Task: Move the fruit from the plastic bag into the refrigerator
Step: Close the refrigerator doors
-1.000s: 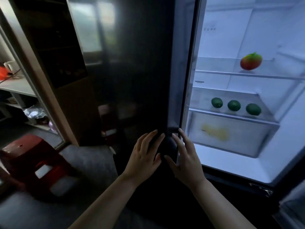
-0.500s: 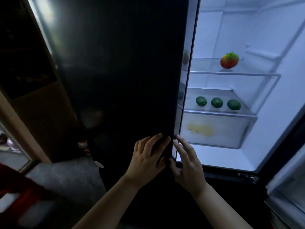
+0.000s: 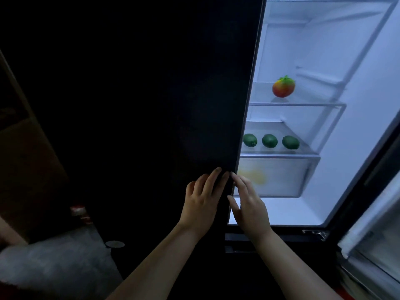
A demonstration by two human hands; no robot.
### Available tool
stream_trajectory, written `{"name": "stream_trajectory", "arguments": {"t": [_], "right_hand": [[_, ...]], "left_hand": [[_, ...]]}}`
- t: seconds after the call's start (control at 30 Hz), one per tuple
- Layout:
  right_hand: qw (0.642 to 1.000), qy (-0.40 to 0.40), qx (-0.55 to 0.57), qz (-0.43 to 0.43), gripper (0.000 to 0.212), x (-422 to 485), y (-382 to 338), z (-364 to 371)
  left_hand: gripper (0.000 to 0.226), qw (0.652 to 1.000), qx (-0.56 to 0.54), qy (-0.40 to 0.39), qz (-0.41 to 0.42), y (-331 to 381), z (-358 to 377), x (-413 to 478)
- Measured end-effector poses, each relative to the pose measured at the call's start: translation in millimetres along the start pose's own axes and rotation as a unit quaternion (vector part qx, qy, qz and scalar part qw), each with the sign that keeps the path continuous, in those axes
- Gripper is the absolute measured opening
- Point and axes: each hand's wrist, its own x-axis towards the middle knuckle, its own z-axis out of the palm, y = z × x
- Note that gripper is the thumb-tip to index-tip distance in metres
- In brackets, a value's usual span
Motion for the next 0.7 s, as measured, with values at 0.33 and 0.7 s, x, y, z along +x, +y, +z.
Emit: {"name": "stream_trajectory", "arguments": {"t": [0.33, 0.7], "right_hand": [[1.000, 0.002, -0.018, 0.021, 0.065, -3.4, 5.6, 12.2], [0.997, -0.014, -0.064, 0.043, 0.055, -27.1, -15.1, -21.2]], "left_hand": [[0.073, 0.999, -0.005, 0.026, 0.021, -4.2, 6.7, -0.5], [0.069, 0.996, -0.073, -0.036, -0.035, 12.6, -9.8, -13.9]]}}
